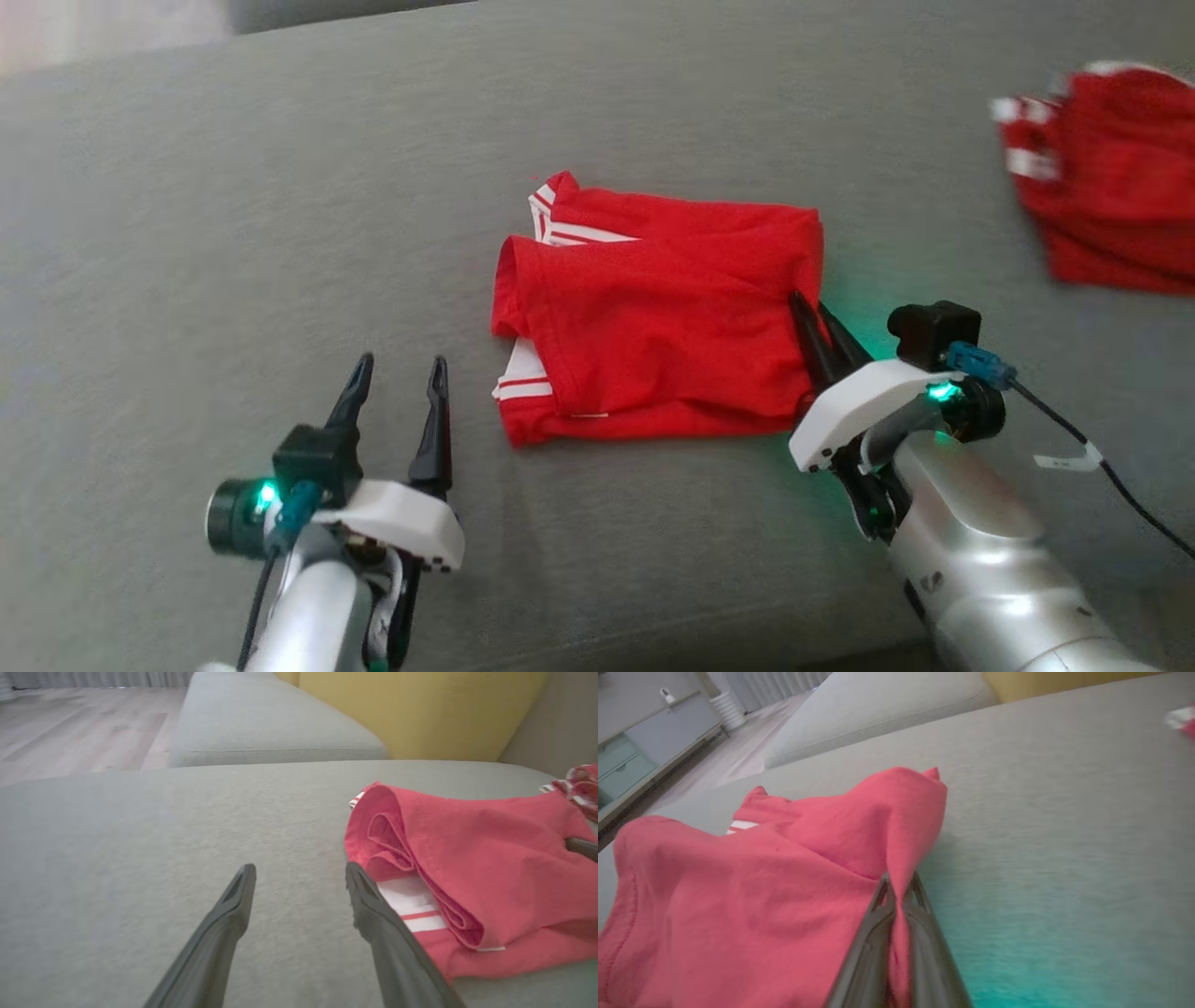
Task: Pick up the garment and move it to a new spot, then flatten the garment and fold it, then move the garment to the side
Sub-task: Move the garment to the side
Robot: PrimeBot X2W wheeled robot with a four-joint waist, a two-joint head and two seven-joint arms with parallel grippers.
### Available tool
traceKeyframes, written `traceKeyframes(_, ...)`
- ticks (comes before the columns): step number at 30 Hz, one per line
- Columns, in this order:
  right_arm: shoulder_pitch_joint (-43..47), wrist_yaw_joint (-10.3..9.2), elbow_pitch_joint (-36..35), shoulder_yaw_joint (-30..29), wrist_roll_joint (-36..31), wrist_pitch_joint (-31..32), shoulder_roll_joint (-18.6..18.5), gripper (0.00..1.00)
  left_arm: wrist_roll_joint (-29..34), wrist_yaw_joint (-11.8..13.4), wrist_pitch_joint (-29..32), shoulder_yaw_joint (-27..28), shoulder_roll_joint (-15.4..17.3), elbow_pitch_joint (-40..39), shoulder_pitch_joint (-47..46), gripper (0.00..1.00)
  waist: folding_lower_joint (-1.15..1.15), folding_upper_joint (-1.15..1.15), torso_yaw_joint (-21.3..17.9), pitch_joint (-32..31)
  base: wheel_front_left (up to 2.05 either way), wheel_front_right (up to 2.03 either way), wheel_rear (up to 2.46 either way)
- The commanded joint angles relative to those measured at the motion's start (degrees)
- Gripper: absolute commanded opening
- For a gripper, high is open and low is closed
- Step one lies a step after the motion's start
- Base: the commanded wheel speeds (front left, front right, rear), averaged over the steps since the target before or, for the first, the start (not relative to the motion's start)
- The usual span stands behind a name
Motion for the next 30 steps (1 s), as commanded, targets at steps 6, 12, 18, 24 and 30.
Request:
traceKeyframes(6, 0.5, 0.37, -4.1, 0.8, 1.2, -0.8, 0.3, 0.00, 1.6, -0.7, -0.7, 2.4, 0.2, -1.0, -4.2, 1.00, 0.00, 0.00, -15.1, 1.2, 0.00, 0.00, 0.00)
traceKeyframes(12, 0.3, 0.37, -5.6, -0.4, 0.5, -0.8, 0.3, 0.00, 2.8, -1.5, -0.7, 2.2, 0.2, -0.5, -5.5, 1.00, 0.00, 0.00, -20.6, 3.2, 0.00, 0.00, 0.00)
traceKeyframes(18, -2.0, 0.37, -7.1, -2.5, -1.6, -0.8, -0.8, 0.00, 3.9, -2.2, -0.7, 0.7, 0.2, -0.3, -6.6, 1.00, 0.00, 0.00, -20.7, 4.9, 0.00, 0.00, 0.00)
traceKeyframes(24, -9.8, 0.37, -5.2, -4.2, -5.7, -0.6, -5.0, 0.00, 4.4, -2.6, -0.7, -0.9, 0.2, -0.1, -6.9, 1.00, 0.00, 0.00, -16.6, 6.6, 0.00, 0.00, 0.00)
traceKeyframes(30, -19.2, 0.37, 1.7, -9.9, -11.1, 0.4, -11.2, 0.00, 4.7, -2.5, -0.7, -1.7, 0.2, -0.5, -7.6, 1.00, 0.00, 0.00, -11.6, 8.5, 0.00, 0.00, 0.00)
